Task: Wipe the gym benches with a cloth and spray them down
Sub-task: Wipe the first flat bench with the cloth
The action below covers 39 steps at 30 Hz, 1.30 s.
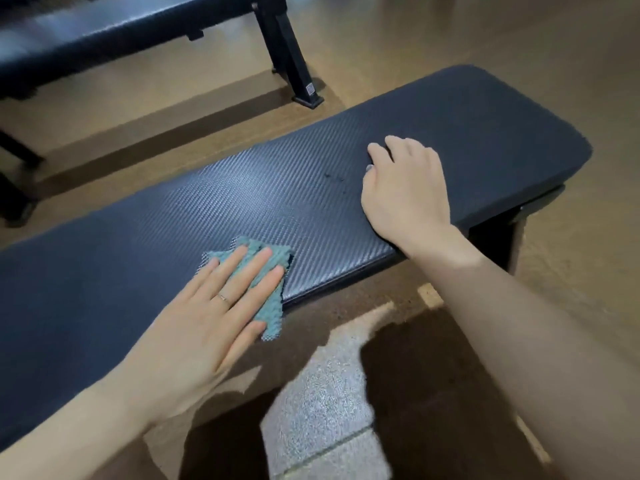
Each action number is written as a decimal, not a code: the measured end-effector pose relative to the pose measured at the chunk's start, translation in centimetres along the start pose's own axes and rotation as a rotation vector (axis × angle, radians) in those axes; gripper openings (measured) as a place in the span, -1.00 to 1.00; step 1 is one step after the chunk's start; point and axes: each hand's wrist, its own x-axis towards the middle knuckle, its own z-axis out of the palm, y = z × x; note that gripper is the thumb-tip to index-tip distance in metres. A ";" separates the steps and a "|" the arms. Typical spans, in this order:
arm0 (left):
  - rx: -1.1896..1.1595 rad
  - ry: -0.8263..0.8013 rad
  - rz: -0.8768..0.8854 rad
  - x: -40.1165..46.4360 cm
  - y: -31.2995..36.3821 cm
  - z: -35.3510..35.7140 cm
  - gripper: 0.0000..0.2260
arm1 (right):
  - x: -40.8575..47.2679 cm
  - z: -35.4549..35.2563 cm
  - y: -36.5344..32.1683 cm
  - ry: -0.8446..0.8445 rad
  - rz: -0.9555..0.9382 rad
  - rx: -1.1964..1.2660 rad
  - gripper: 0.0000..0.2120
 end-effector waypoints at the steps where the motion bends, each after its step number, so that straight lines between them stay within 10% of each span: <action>1: 0.005 -0.001 -0.021 0.3 0.3 0.0 -0.45 | 0.0 -0.1 0.0 -0.015 0.004 0.005 -0.55; 12: 0.002 0.039 -0.034 13.9 7.9 -1.4 -0.44 | 3.8 -1.4 5.1 -0.042 -0.066 -0.018 -0.60; 21: -0.022 -0.062 -0.206 2.5 3.5 -0.8 -0.46 | 3.2 -1.4 5.8 -0.079 -0.074 0.020 -0.56; 39: -0.180 -0.042 0.000 10.7 0.2 -1.2 -0.45 | 3.4 -1.0 5.4 -0.074 -0.055 -0.033 -0.54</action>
